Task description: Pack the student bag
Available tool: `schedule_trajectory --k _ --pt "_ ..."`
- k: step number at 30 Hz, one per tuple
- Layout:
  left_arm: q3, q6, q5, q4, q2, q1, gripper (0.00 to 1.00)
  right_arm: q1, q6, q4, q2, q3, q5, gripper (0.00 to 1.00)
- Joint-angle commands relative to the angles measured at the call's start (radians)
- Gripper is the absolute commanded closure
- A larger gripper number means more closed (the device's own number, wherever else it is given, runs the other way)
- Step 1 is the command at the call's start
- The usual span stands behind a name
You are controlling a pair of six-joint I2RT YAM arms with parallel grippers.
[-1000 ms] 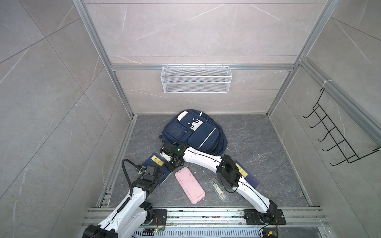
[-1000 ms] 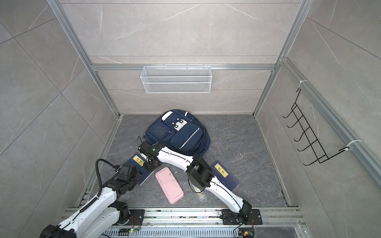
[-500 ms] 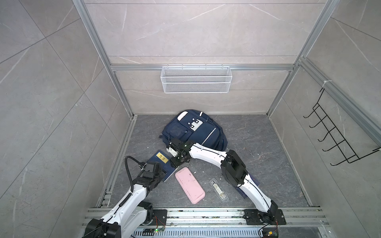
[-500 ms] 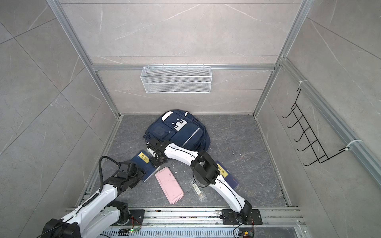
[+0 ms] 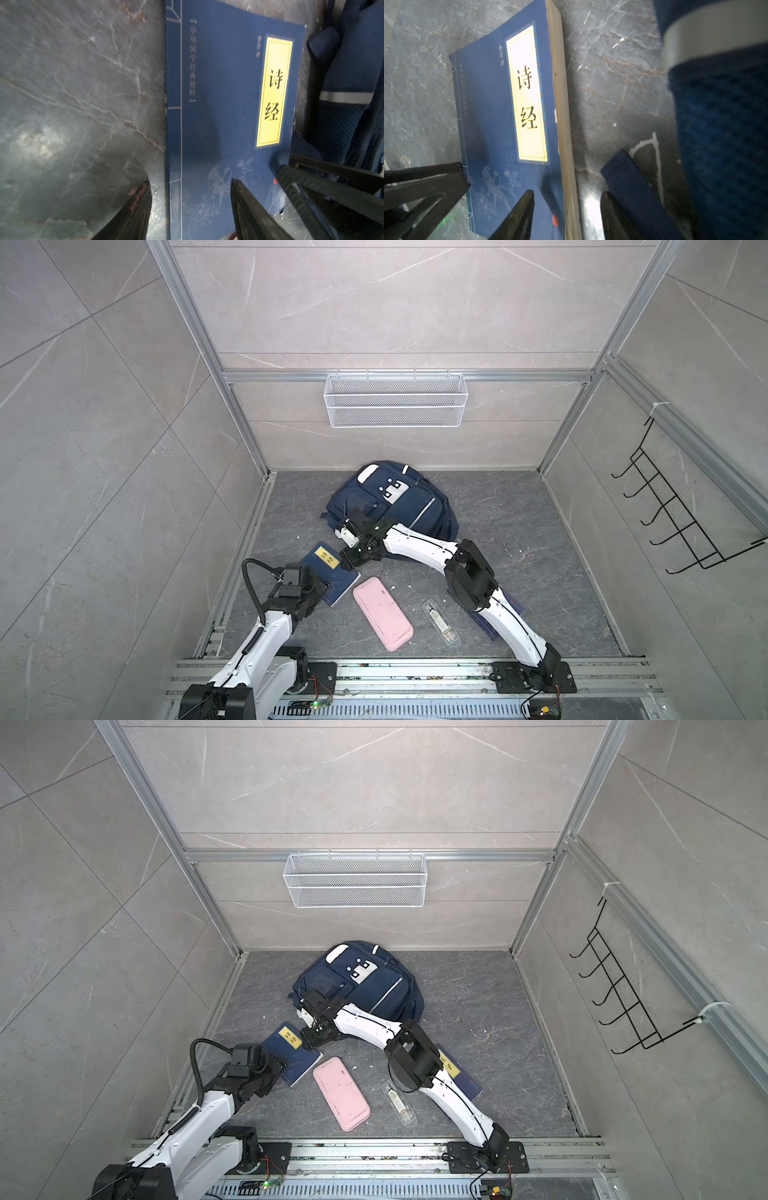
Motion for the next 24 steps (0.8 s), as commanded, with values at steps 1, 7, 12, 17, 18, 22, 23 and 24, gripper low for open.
schedule_trajectory --k 1,7,12,17,18,22,23,24 --pt "-0.027 0.038 0.035 -0.067 0.054 0.028 0.37 0.007 0.025 -0.012 0.038 0.036 -0.020 0.49" --pt "-0.025 0.060 0.060 -0.050 0.061 0.042 0.39 0.013 0.020 -0.045 0.088 0.068 0.008 0.62" --pt "-0.024 0.086 0.096 -0.027 0.056 0.043 0.40 0.014 0.012 -0.064 0.092 0.078 0.023 0.69" --pt "-0.031 0.115 0.158 0.020 0.044 0.042 0.41 0.018 -0.001 -0.083 0.101 0.087 0.039 0.73" --pt "-0.034 0.119 0.176 0.037 0.035 0.043 0.41 0.021 -0.003 -0.090 0.103 0.093 0.045 0.73" --pt "-0.044 0.138 0.219 0.071 -0.013 0.042 0.42 0.033 -0.017 -0.130 0.132 0.138 0.079 0.76" --pt "-0.044 0.143 0.226 0.071 -0.028 0.043 0.42 0.035 -0.019 -0.143 0.139 0.152 0.086 0.76" --pt "-0.043 0.148 0.234 0.074 -0.042 0.044 0.42 0.037 -0.021 -0.152 0.147 0.162 0.090 0.77"
